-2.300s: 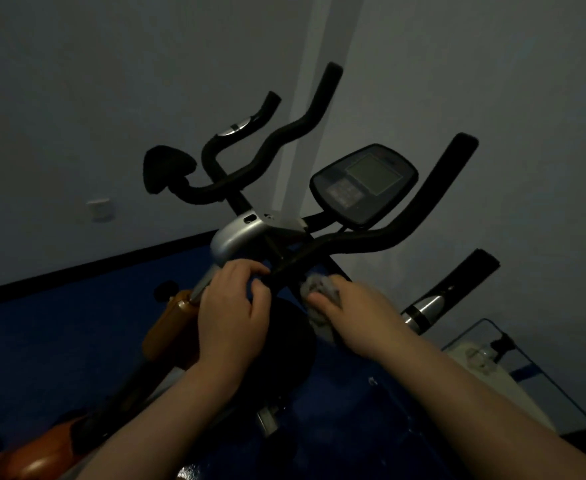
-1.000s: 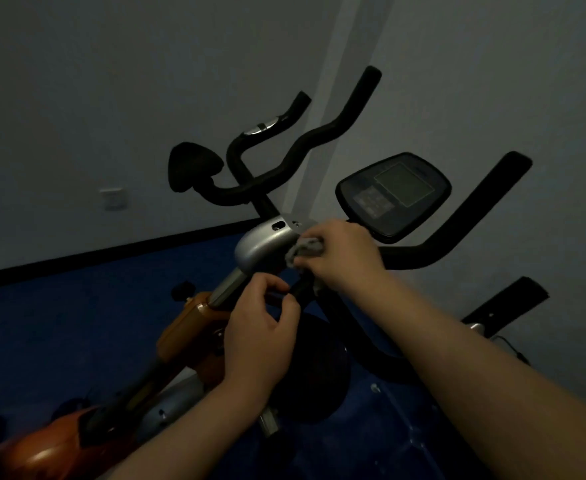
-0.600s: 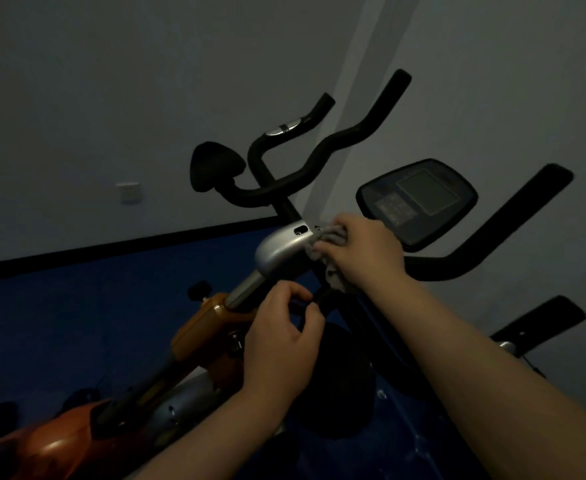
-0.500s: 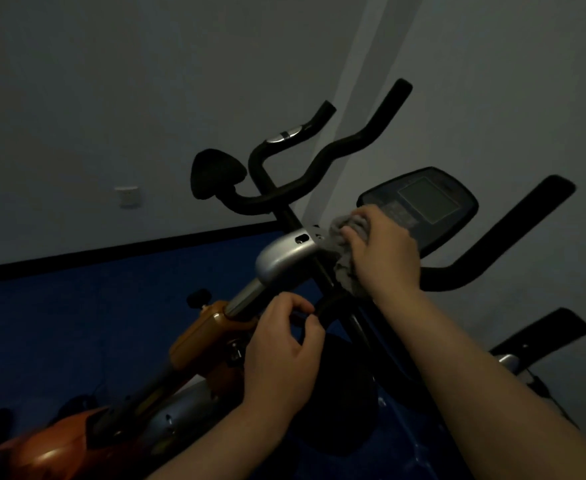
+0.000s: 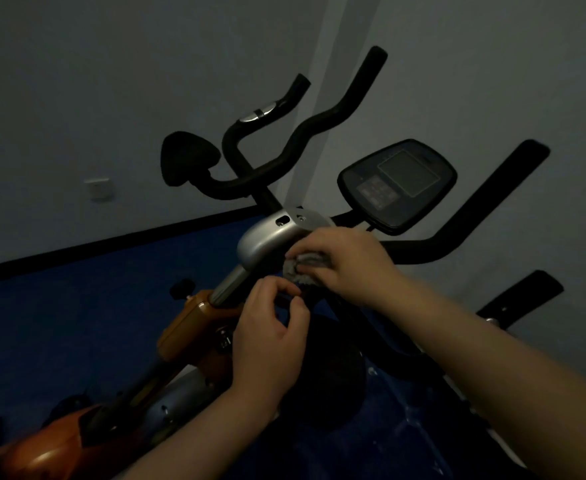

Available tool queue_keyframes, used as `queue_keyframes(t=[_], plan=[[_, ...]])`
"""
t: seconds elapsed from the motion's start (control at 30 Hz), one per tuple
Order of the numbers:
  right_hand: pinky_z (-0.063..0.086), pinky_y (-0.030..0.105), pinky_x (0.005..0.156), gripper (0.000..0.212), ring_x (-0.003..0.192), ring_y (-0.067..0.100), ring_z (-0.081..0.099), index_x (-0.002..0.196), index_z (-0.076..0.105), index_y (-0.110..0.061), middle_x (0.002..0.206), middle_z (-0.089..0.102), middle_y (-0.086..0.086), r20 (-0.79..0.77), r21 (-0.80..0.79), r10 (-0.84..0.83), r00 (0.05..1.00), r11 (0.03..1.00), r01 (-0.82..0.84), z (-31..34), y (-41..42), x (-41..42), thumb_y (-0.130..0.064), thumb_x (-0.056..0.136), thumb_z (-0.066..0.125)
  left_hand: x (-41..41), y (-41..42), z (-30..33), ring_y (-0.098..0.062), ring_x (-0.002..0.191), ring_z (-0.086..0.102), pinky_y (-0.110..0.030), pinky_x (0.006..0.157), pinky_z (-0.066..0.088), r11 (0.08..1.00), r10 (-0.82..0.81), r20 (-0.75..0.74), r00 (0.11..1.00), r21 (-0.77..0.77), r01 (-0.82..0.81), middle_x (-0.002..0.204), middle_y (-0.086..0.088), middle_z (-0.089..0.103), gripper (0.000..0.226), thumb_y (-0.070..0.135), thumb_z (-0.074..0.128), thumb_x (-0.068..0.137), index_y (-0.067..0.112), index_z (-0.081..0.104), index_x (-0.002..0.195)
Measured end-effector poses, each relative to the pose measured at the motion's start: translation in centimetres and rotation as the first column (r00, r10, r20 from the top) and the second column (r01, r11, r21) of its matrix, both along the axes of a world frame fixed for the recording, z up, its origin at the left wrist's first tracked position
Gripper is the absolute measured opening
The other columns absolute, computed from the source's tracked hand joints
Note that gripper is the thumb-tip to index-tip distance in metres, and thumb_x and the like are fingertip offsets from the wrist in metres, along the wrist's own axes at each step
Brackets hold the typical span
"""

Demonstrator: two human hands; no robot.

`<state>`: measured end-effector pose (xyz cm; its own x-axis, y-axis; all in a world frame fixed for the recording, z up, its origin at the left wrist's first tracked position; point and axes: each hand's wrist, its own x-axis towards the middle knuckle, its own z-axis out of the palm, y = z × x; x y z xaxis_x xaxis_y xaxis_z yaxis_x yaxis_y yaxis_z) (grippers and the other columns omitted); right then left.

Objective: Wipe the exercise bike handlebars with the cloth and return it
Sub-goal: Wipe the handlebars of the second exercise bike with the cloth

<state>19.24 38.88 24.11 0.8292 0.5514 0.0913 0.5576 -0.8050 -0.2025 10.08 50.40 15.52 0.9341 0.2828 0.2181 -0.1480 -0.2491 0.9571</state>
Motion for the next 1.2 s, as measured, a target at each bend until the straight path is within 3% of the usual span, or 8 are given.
queue_keyframes(t=[0.17,0.37,0.47,0.6,0.73,0.9,1.1,1.2], plan=[[0.052,0.03,0.077,0.025,0.094,0.022,0.064,0.103,0.069,-0.034,0.101,0.071,-0.001,0.109,0.141,-0.321,0.941,0.942,0.305,-0.8,0.4,1.0,-0.026,0.079,0.067,0.0,-0.1,0.0,-0.003,0.079,0.057,-0.019,0.063,0.042,1.0,0.011,-0.001,1.0,-0.021,-0.011,0.083,0.012,0.058,0.007,0.035,0.047,0.08,0.034,0.053,0.082],[0.047,0.025,0.088,0.032,0.102,0.011,0.059,0.11,0.068,-0.021,0.11,0.067,-0.004,0.083,0.31,0.013,0.996,0.95,-0.039,-1.0,-2.1,-2.5,-0.011,0.08,0.07,0.0,-0.1,0.0,-0.007,0.072,0.057,-0.031,0.059,0.048,1.0,0.028,0.002,1.0,-0.006,-0.028,0.082,0.009,0.058,0.01,0.04,0.044,0.08,0.036,0.052,0.083],[0.044,0.019,0.09,0.031,0.104,0.011,0.056,0.11,0.068,-0.02,0.111,0.065,-0.002,0.09,0.362,-0.038,0.995,0.932,0.003,-1.8,-3.6,-5.6,-0.008,0.081,0.069,-0.1,-0.2,0.1,-0.008,0.071,0.058,-0.035,0.061,0.05,0.999,0.053,0.001,0.999,-0.011,-0.053,0.082,0.01,0.059,0.01,0.041,0.045,0.081,0.035,0.053,0.083],[0.034,0.006,0.087,0.031,0.096,0.014,0.055,0.111,0.068,-0.018,0.105,0.066,-0.004,-0.03,0.25,-0.003,1.0,0.968,0.01,-3.1,-5.8,-9.6,-0.008,0.084,0.056,-0.2,-0.4,0.3,-0.004,0.072,0.058,-0.034,0.063,0.051,0.996,0.088,-0.015,0.996,-0.008,-0.088,0.081,0.011,0.06,0.008,0.038,0.047,0.081,0.034,0.053,0.082],[0.043,0.024,0.088,0.037,0.102,0.016,0.054,0.115,0.066,-0.021,0.11,0.064,-0.004,-0.124,0.231,-0.007,0.992,0.972,0.036,-2.7,-6.5,-9.7,-0.002,0.083,0.061,-0.6,-0.7,0.6,-0.001,0.073,0.057,-0.034,0.064,0.048,0.992,0.122,-0.05,0.991,0.032,-0.12,0.083,0.011,0.061,0.009,0.039,0.045,0.086,0.035,0.052,0.083],[0.045,0.033,0.086,0.037,0.104,0.019,0.052,0.109,0.068,-0.018,0.111,0.063,-0.002,-0.017,0.259,-0.018,1.0,0.966,0.021,-2.6,-4.4,-8.6,0.003,0.079,0.06,-2.2,-2.3,1.3,0.001,0.088,0.052,-0.033,0.081,0.046,0.984,0.149,0.05,0.988,0.091,-0.153,0.091,0.014,0.057,0.009,0.023,0.048,0.092,0.03,0.053,0.092],[0.048,0.027,0.081,0.036,0.1,0.014,0.055,0.109,0.064,-0.03,0.107,0.059,-0.004,-0.05,0.316,-0.059,0.997,0.946,0.072,-3.2,-9.6,-11.3,-0.012,0.079,0.069,-4.2,-3.8,1.3,0.008,0.091,0.041,-0.028,0.087,0.036,0.968,0.169,0.078,0.983,0.177,-0.18,0.095,0.026,0.046,0.024,0.014,0.053,0.087,0.036,0.049,0.097],[0.05,0.034,0.08,0.033,0.098,0.019,0.058,0.115,0.059,-0.029,0.109,0.063,0.001,-0.057,0.288,-0.12,0.991,0.949,0.131,-2.6,-7.9,-9.2,-0.018,0.084,0.064,-4.2,-3.9,1.7,-0.001,0.095,0.044,-0.034,0.091,0.041,0.967,0.184,0.061,0.981,0.169,-0.192,0.092,0.023,0.045,0.024,0.011,0.053,0.086,0.033,0.05,0.097]])
